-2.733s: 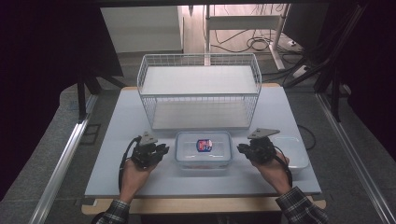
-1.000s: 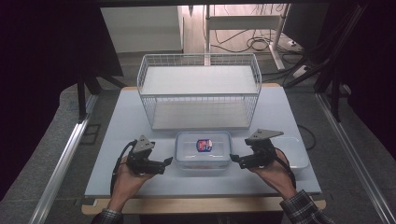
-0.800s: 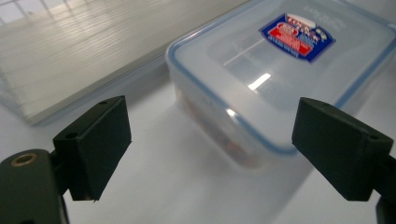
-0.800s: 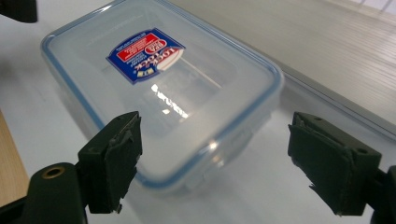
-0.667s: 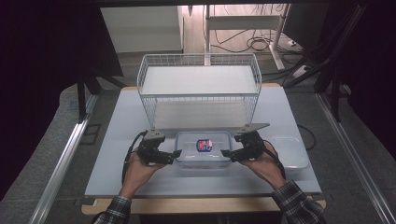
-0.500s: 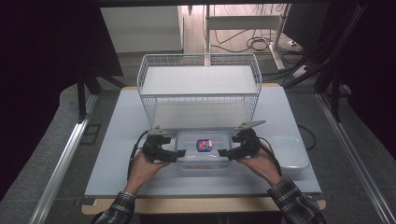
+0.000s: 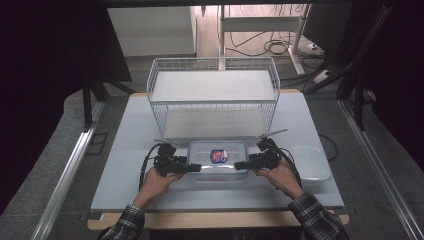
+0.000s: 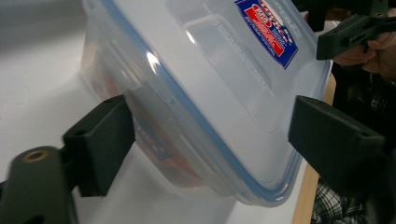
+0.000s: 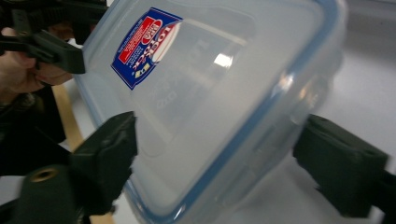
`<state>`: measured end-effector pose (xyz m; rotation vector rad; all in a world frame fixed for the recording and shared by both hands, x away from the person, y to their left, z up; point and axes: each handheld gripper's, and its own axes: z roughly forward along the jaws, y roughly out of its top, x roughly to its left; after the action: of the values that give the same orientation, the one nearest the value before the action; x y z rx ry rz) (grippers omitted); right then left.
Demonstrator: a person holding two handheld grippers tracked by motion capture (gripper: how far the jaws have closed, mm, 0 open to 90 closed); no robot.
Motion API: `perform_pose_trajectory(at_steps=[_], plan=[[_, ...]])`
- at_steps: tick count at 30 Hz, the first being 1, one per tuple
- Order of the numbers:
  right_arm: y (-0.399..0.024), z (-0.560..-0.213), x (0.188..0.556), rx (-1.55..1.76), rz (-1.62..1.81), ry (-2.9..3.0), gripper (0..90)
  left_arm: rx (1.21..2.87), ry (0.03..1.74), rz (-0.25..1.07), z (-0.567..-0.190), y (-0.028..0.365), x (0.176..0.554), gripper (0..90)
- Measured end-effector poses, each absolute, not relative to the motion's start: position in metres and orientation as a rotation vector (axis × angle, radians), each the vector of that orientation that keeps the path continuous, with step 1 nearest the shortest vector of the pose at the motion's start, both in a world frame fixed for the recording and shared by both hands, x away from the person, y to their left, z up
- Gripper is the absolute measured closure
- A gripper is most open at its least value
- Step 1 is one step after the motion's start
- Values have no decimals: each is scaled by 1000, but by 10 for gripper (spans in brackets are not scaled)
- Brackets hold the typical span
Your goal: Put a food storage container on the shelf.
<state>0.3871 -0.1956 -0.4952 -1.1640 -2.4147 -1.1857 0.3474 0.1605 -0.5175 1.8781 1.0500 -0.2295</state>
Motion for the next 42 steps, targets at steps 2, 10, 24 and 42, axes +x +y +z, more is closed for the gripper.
perform_pose_trajectory(at_steps=[2, 10, 24, 42], plan=[[-200, -493, 381, -1143, -1181, -2418, 244, 1895, 1031, -211, -515, 162, 341, 234], [-214, -485, 366, -1183, -1283, -2341, 465, 1823, 1036, -204, -510, 175, 318, 482], [-210, -478, 358, -1187, -1382, -2379, 502, 1750, 1065, -136, -499, 180, 318, 524], [-210, -430, 364, -1081, -1542, -2449, 501, 1750, 989, 17, -444, 179, 319, 524]])
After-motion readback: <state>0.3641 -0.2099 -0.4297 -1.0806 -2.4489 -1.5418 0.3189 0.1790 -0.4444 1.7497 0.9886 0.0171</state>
